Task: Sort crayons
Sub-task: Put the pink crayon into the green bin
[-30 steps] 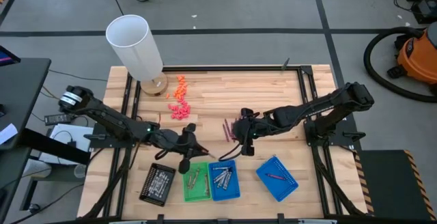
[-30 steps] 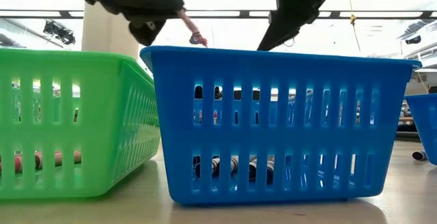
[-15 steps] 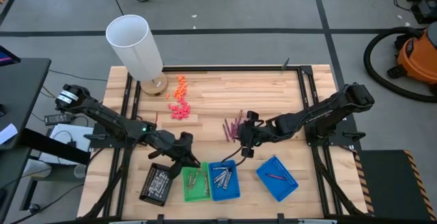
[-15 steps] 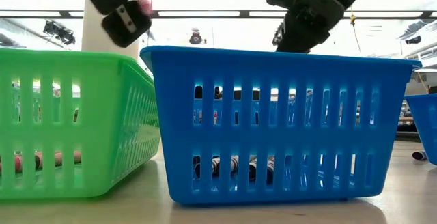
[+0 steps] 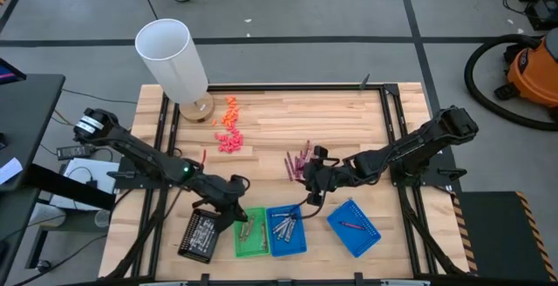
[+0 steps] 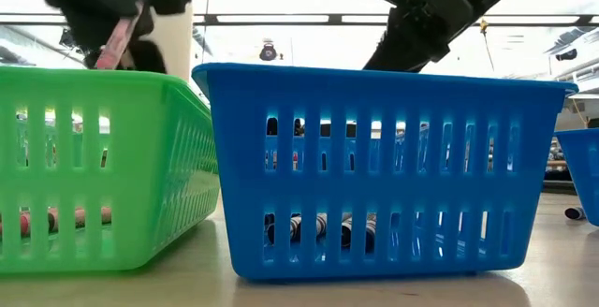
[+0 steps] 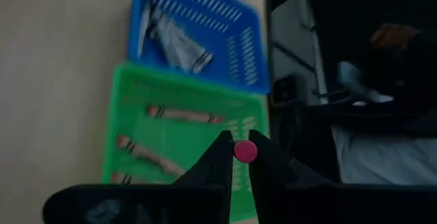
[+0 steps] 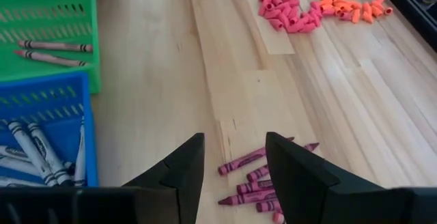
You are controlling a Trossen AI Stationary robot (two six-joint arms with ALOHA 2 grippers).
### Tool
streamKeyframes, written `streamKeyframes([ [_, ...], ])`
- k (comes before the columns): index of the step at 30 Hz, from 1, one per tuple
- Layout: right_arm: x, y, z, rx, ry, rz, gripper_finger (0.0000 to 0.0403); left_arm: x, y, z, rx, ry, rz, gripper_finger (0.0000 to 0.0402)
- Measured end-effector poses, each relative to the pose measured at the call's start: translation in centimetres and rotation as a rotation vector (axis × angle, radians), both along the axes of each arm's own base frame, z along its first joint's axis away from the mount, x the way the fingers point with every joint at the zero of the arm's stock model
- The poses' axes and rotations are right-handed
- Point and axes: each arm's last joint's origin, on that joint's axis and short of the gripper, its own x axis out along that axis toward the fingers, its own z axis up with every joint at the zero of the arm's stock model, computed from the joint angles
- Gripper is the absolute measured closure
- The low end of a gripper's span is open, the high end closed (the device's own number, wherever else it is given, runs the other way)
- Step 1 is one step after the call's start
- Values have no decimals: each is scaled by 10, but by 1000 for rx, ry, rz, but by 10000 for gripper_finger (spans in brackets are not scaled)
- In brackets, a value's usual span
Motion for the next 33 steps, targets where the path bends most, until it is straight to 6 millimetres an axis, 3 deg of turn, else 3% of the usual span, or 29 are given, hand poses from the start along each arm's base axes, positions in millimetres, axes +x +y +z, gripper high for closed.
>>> streamKeyframes([
  [13, -1, 0, -6, -22, -63, 42, 237, 9, -23, -36, -122, 192, 18, 367],
  [23, 1, 1, -4, -52, -69, 94, 237, 8, -25, -39, -182, 251, 28, 363],
  [33, 2, 1, -3, -66, -82, 116, 237, 8, -24, -39, -169, 245, 26, 276],
])
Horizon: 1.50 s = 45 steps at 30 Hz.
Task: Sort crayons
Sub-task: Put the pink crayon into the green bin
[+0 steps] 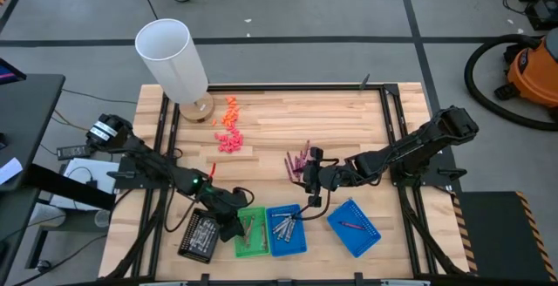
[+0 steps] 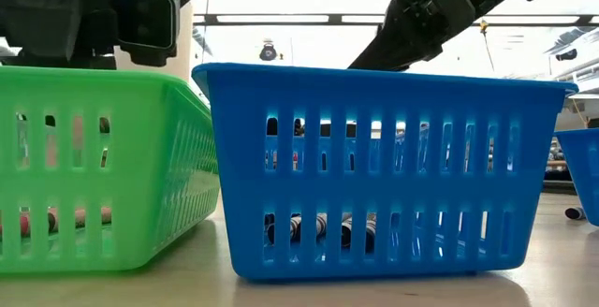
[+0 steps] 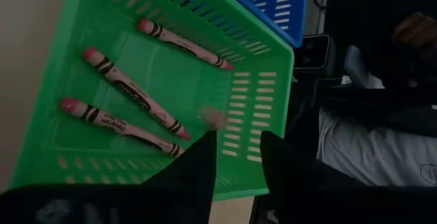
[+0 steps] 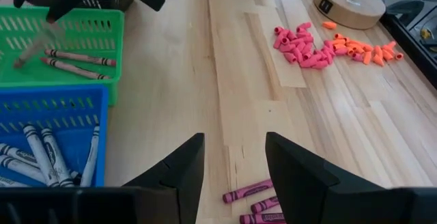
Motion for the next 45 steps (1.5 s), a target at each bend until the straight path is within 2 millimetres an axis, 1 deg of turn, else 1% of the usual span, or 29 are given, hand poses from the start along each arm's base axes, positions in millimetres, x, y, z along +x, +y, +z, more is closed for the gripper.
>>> streamKeyframes([
  [3, 0, 0, 0, 0, 0, 0, 237, 0, 3, 4, -3, -19, -14, 269],
  [9, 0, 0, 0, 1, -1, 0, 237, -3, 10, 26, 38, -163, -24, 278],
  [12, 0, 0, 0, 1, -1, -1, 237, -5, 15, 38, 97, -254, -18, 281],
  [17, 1, -3, 0, -7, 2, -6, 237, -6, 23, 50, 237, -386, -16, 281],
  [23, 3, -18, -4, 36, 63, 27, 237, -3, 32, 51, 446, -479, -32, 281],
  [29, 3, -35, -10, 50, 142, 30, 238, 0, 40, 51, 654, -529, -19, 281],
  [34, 7, -48, -24, 51, 219, 52, 238, -1, 44, 49, 855, -517, 1, 281],
  [38, 5, -58, -41, 19, 336, 39, 238, -2, 48, 47, 976, -488, 42, 281],
  [41, 3, -68, -46, 7, 393, 9, 238, -1, 50, 47, 1006, -484, 48, 281],
  [45, 0, -91, -47, 2, 410, -167, 238, 0, 55, 47, 1014, -471, 65, 281],
])
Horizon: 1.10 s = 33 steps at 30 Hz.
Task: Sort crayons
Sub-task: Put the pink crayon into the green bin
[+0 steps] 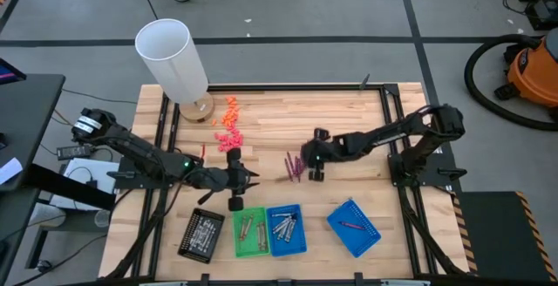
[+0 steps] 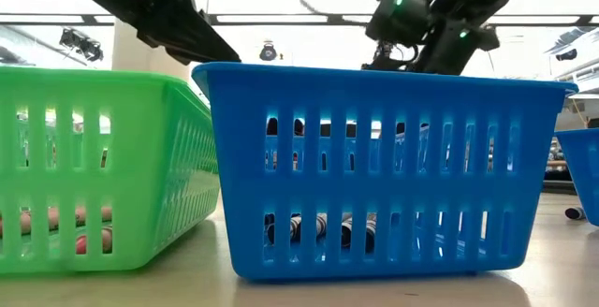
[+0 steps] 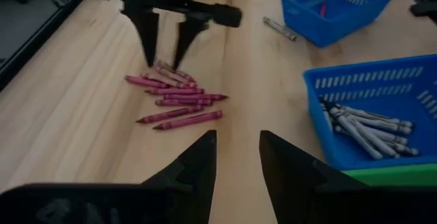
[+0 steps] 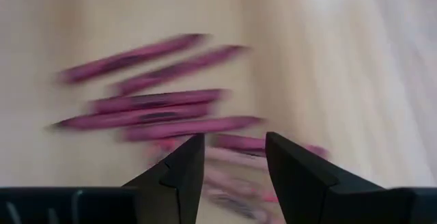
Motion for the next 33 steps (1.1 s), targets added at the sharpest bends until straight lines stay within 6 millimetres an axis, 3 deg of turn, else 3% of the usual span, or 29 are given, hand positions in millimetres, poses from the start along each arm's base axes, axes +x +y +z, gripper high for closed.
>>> streamKeyframes([
  [5, -4, -27, -1, 74, -23, -216, 238, 2, 6, 0, -4, -1, 27, 281],
  [15, -11, -50, 7, 147, 59, -439, 254, 4, 14, 0, 0, 1, 57, 281],
  [21, -9, -35, 7, 163, 153, -148, 267, 4, 14, 0, 1, 4, 55, 281],
  [33, -10, -31, 4, 136, 201, 287, 269, 4, 14, -1, 1, 7, 51, 281],
])
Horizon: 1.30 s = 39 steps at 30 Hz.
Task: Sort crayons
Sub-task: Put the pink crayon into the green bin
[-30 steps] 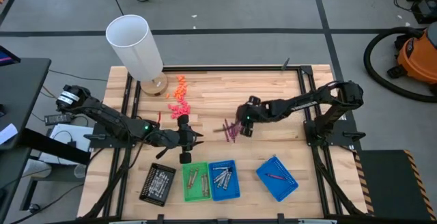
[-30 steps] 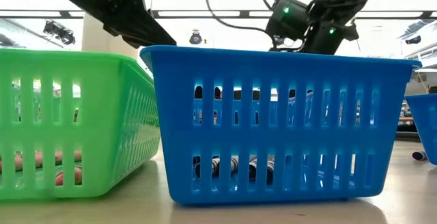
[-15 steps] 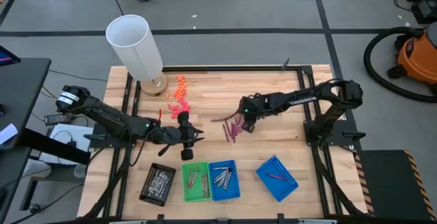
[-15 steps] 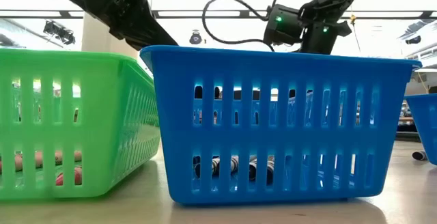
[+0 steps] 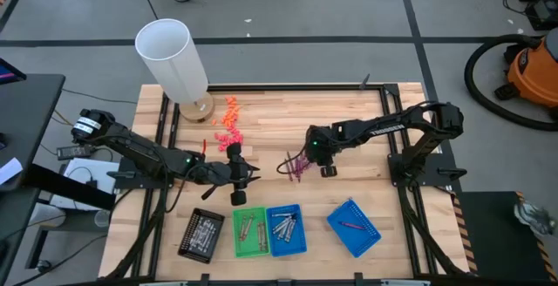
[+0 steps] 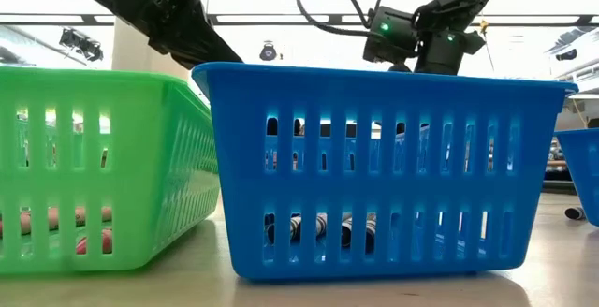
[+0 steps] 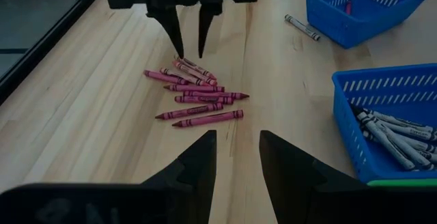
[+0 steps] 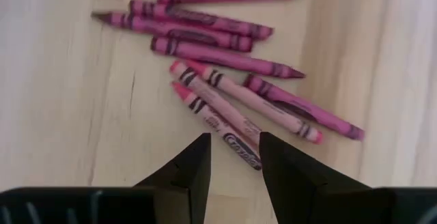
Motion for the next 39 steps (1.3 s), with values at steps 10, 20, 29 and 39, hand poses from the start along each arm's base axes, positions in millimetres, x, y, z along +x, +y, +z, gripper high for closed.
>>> streamKeyframes([
  [10, -9, 0, -14, -78, 18, 43, 269, 0, 0, 0, 1, 2, 0, 281],
  [20, -12, -13, -14, -39, 23, 59, 270, 0, 0, 0, 1, 3, 0, 281],
  [29, -16, -20, -15, 28, 37, 48, 271, 0, 0, 0, 31, 9, -16, 281],
  [39, -25, -3, -27, 66, 62, 51, 296, 0, 0, 0, 30, 9, -16, 281],
])
